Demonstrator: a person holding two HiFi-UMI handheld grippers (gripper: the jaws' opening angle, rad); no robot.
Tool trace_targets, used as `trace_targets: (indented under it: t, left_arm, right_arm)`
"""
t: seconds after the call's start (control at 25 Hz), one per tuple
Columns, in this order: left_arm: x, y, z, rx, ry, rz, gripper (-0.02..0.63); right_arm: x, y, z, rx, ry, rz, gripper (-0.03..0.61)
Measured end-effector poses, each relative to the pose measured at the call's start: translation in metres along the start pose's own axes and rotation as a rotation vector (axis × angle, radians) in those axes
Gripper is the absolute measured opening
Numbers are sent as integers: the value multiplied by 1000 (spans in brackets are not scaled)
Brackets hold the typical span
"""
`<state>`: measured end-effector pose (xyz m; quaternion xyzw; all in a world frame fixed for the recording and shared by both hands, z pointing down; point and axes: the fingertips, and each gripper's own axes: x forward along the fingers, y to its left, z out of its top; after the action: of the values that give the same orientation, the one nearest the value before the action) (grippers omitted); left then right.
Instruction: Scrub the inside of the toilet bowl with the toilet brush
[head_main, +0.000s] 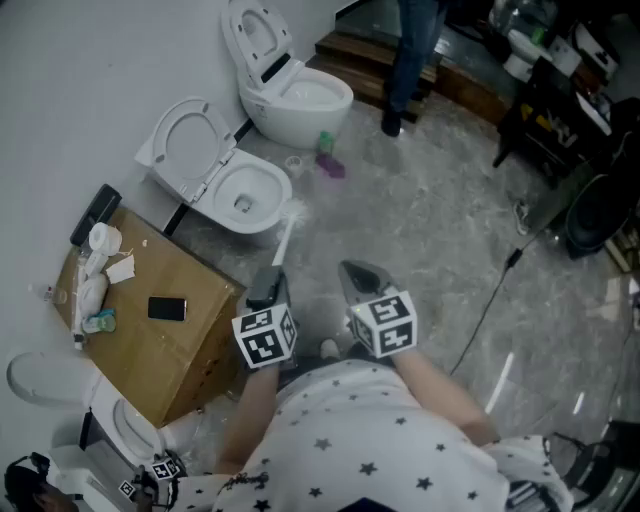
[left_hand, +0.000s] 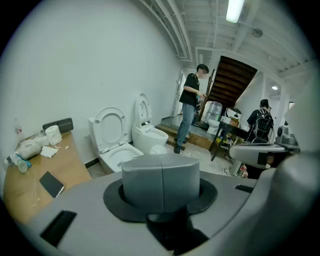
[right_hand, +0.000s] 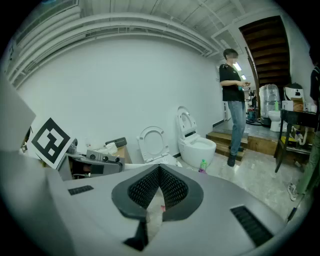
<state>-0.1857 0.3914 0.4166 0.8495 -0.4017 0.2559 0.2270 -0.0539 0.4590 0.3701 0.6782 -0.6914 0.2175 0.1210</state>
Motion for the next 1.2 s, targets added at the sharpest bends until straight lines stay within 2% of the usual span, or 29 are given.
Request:
trace_targets:
  t: [0.48,0.76,1.2]
  left_arm:
    - [5,1,3,8,-1,2,152]
    - [6,11,7,-5,0,3,152]
    - [12,13,14,0,18,-14,152]
  right_arm:
    - [3,-2,2,5,-1,-11,6]
    - [12,11,6,24,-16,34,6]
    - [21,11,15,50,-6,18,6]
